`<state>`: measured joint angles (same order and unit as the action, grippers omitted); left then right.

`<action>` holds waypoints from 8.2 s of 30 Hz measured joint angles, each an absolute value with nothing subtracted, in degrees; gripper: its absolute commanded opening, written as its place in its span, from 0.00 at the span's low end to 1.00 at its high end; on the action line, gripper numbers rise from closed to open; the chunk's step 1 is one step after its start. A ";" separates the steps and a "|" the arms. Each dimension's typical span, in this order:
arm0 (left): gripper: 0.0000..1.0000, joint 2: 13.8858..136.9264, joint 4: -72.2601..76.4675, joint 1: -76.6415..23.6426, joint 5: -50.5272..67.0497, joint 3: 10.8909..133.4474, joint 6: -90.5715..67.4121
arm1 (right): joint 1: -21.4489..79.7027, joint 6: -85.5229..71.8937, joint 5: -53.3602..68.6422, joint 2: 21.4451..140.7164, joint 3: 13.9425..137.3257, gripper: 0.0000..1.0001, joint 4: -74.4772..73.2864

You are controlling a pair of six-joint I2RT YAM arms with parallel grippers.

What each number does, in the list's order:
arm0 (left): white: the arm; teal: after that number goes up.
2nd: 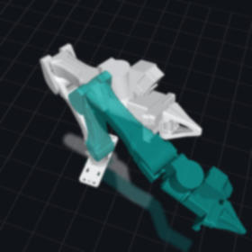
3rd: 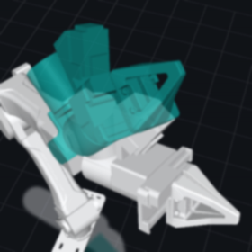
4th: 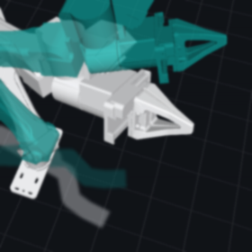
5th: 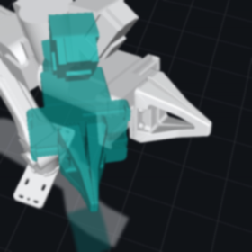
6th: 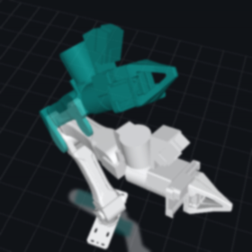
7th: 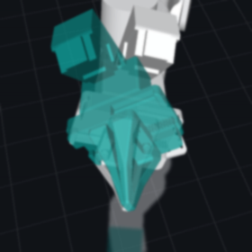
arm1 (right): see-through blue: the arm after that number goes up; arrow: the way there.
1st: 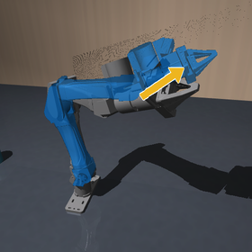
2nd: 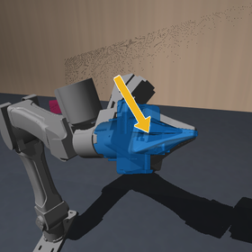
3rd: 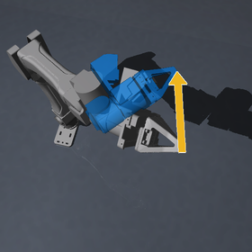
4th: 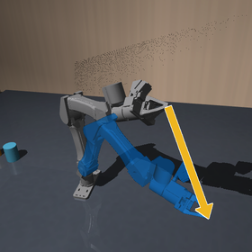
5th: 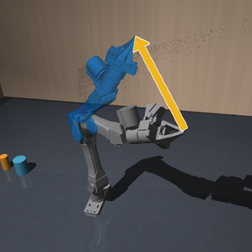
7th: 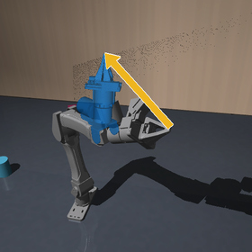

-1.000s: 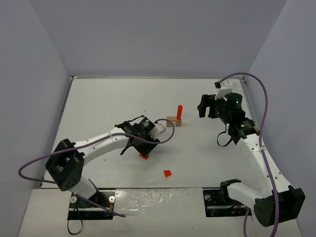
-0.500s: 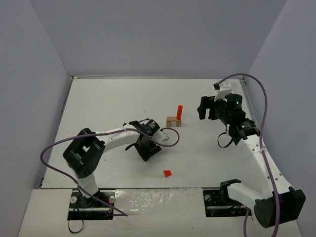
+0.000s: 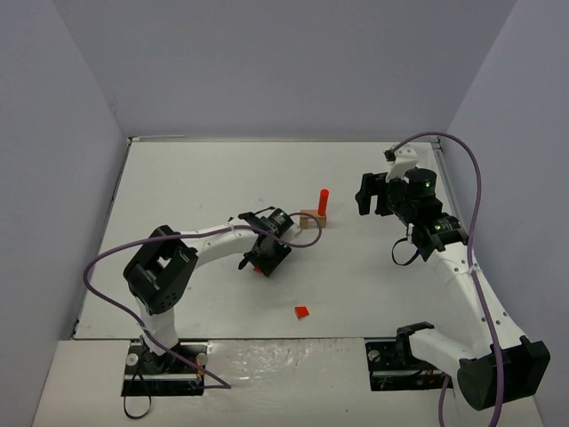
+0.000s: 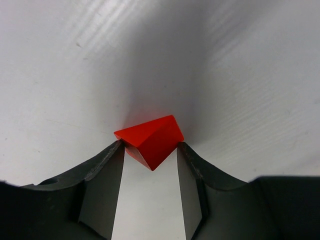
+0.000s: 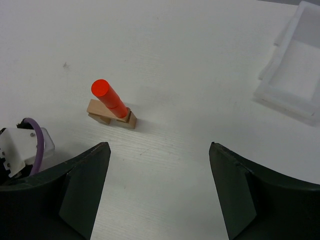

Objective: Build the wood block tower

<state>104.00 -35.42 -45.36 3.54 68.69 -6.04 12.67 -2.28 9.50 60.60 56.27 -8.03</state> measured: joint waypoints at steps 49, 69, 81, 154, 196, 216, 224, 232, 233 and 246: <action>0.28 106.30 -32.29 -34.63 12.81 71.48 11.73 | 12.67 -2.52 13.61 60.10 56.27 0.78 -9.02; 0.00 83.14 -26.84 -34.63 15.66 67.82 10.45 | 12.67 -8.44 28.37 66.17 67.74 0.77 -12.94; 0.00 70.15 -15.63 -34.63 19.76 67.59 9.74 | 16.95 -22.40 40.26 75.43 80.31 0.69 -14.07; 0.67 42.85 -23.88 -23.37 0.06 50.06 -10.18 | 52.11 11.10 14.86 101.32 79.62 0.00 -13.25; 0.68 54.25 -32.66 -21.46 10.70 52.11 -9.64 | 46.66 15.59 -0.23 79.88 62.73 0.84 -5.16; 0.68 87.34 -31.18 -39.88 6.21 63.77 -18.56 | 31.29 -0.84 -20.90 53.60 55.82 1.00 -6.81; 0.69 96.47 -31.37 -41.16 4.45 66.99 -22.79 | 29.93 -2.52 -22.06 52.80 55.15 1.00 -7.05; 0.69 100.80 -34.31 -41.37 2.23 68.16 -26.09 | 29.33 -3.03 -21.85 52.80 54.78 1.00 -7.18; 0.69 101.25 -34.72 -41.39 2.05 68.16 -26.56 | 29.24 -3.03 -21.76 52.80 54.78 1.00 -7.18; 0.40 104.31 -37.26 -38.50 -0.04 68.92 -31.06 | 28.80 -3.21 -20.86 53.15 54.78 1.00 -7.18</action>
<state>104.31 -37.26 -38.50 -0.04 68.92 -31.06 28.80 -3.21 -20.86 53.15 54.78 -7.18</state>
